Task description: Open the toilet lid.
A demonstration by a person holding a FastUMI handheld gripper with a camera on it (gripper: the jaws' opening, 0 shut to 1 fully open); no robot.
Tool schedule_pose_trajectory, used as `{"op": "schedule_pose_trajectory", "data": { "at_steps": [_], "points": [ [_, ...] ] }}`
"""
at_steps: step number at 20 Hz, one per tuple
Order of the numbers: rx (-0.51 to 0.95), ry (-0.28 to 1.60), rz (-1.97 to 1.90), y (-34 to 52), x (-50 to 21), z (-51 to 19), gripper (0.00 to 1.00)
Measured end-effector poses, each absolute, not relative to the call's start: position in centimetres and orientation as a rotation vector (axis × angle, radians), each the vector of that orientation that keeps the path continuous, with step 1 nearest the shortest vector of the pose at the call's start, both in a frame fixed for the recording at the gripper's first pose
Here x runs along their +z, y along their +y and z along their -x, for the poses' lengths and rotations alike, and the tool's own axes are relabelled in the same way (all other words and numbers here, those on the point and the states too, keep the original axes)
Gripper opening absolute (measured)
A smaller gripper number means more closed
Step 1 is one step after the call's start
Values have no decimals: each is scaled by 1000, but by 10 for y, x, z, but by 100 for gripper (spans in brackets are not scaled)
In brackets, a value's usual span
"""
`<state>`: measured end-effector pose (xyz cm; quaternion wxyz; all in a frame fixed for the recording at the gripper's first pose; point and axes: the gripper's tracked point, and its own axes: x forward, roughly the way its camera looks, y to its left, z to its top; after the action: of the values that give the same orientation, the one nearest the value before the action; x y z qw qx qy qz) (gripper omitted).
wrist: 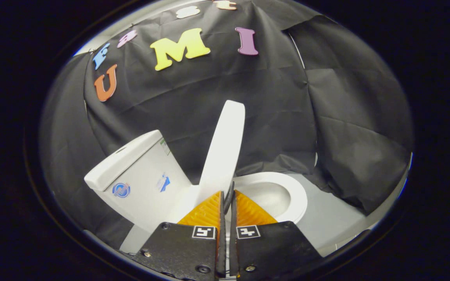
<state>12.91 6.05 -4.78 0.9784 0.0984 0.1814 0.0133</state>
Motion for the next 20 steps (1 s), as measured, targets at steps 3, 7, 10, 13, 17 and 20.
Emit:
{"op": "schedule_pose_trajectory", "data": {
  "at_steps": [3, 7, 10, 13, 17, 20],
  "points": [
    [35, 355, -178, 71, -43, -128, 7],
    [26, 340, -120, 83, -39, -129, 7],
    [18, 325, -79, 91, -37, -128, 7],
    [29, 322, -72, 101, -34, -128, 7],
    [34, 314, -56, 112, -32, -129, 7],
    [40, 309, -40, 121, -30, -128, 7]
  ]
}}
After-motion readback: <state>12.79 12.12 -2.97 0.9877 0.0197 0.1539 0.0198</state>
